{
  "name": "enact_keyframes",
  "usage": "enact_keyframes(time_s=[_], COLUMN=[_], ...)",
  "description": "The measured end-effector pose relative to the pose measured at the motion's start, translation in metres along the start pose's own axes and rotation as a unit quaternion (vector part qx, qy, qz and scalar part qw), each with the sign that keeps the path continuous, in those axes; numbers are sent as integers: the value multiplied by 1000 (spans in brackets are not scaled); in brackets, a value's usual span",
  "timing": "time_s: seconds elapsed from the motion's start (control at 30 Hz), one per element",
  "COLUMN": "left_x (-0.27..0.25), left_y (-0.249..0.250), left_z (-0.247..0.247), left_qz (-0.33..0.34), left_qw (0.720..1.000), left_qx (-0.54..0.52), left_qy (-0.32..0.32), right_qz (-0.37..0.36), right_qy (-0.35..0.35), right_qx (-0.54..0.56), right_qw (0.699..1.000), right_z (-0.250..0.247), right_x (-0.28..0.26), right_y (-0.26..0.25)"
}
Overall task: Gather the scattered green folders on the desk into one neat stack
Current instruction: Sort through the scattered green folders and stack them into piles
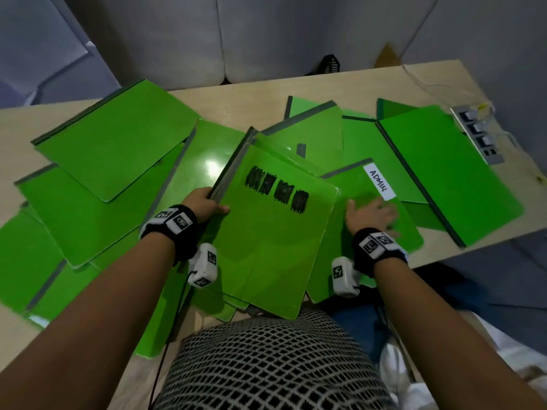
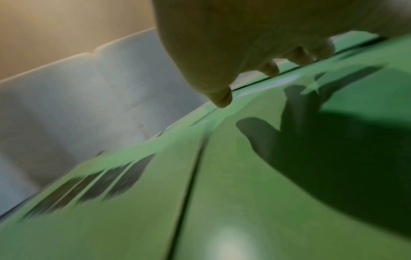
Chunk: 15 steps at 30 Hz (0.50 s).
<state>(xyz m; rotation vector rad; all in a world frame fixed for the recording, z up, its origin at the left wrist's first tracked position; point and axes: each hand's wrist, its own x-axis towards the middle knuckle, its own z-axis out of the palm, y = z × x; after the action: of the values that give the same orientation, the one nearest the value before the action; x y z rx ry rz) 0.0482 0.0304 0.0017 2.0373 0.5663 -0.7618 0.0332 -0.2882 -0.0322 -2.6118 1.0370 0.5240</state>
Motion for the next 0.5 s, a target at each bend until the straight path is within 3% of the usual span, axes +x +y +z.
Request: enact_keyframes(time_s=[0.03,0.1,0.2,0.33,0.4,0.5], left_x=[-1,-3,-3,8,9,10], left_y=[-5,-11,-10,-4,-6,-14], left_z=[0,-3,-20,-52,-58,-52], left_qz=[3,12,22,31,11,-9], left_qw=[1000,998,996,994,996,996], left_qx=[-17,-57,-82,-20,0,15], left_qy=[1,9,41,99,91,92], right_qz=[38,26,-74,-213,-163,25], right_qy=[-23,-56,-69,-45,0,-9], right_qx=[8,-1,-41,-35,-12,73], right_qw=[999,998,994,975,987,997], right_z=[1,9,18,16,15,10], right_x=[2,2,-8,-17,-23,-31], right_y=[9,18,9,-15,-20,-19])
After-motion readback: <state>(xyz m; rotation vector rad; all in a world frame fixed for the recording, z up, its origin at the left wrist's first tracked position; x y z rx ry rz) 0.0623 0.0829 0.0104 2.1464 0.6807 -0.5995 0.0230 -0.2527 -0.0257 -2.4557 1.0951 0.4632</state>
